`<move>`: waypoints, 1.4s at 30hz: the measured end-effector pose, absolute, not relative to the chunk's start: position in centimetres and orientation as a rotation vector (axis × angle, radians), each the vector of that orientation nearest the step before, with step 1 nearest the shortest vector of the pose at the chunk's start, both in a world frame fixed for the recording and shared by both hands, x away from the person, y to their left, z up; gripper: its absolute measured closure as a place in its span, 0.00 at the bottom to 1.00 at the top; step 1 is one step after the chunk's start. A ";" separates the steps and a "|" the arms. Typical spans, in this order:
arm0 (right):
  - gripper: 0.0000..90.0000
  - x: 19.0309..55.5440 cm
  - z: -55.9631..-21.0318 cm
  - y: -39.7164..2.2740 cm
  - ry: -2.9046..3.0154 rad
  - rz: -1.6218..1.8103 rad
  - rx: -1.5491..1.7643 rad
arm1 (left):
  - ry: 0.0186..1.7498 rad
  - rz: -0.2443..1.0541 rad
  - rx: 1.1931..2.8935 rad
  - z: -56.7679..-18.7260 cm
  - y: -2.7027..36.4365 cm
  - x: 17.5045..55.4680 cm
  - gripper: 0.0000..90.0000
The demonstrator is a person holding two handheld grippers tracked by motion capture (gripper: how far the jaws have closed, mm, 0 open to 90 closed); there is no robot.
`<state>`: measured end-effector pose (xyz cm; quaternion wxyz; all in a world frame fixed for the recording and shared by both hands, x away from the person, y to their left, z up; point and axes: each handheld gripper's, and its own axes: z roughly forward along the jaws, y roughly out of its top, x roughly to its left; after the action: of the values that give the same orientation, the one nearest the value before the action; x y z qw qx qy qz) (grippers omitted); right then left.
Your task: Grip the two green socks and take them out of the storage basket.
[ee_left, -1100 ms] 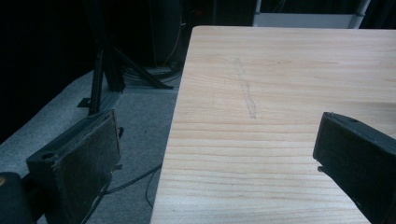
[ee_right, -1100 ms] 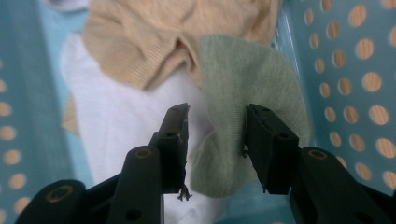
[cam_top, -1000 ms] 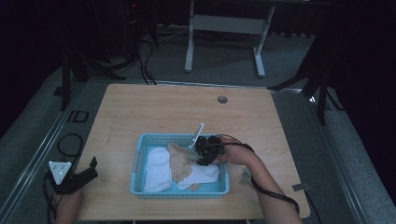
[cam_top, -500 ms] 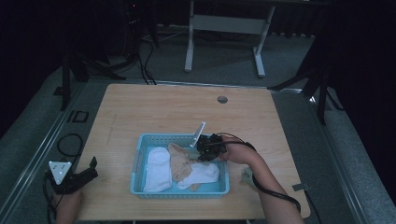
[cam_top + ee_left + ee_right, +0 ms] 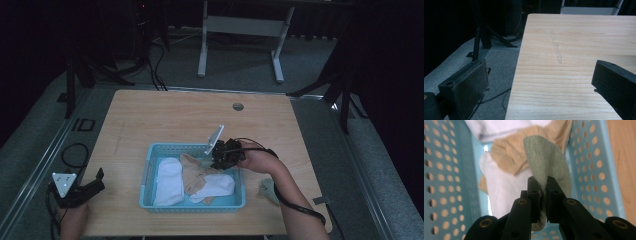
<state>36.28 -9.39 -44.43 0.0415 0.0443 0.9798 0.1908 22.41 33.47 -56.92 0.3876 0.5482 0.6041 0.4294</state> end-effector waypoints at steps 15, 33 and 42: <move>0.93 35.3 -39.9 -10.8 2.920 0.635 0.110 | 1.540 1.094 1.389 -56.9 33.4 22.4 0.00; 0.93 35.4 -36.6 -14.8 2.837 0.700 0.207 | 1.541 1.096 1.391 -56.9 33.4 22.5 0.00; 0.93 35.9 -36.5 -17.5 2.815 0.678 0.289 | 1.541 1.097 1.392 -56.9 33.4 22.5 0.00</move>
<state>35.91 -17.48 -36.52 0.1157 0.0987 0.9608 0.2316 22.47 33.39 -56.93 0.3864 0.5466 0.6054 0.4307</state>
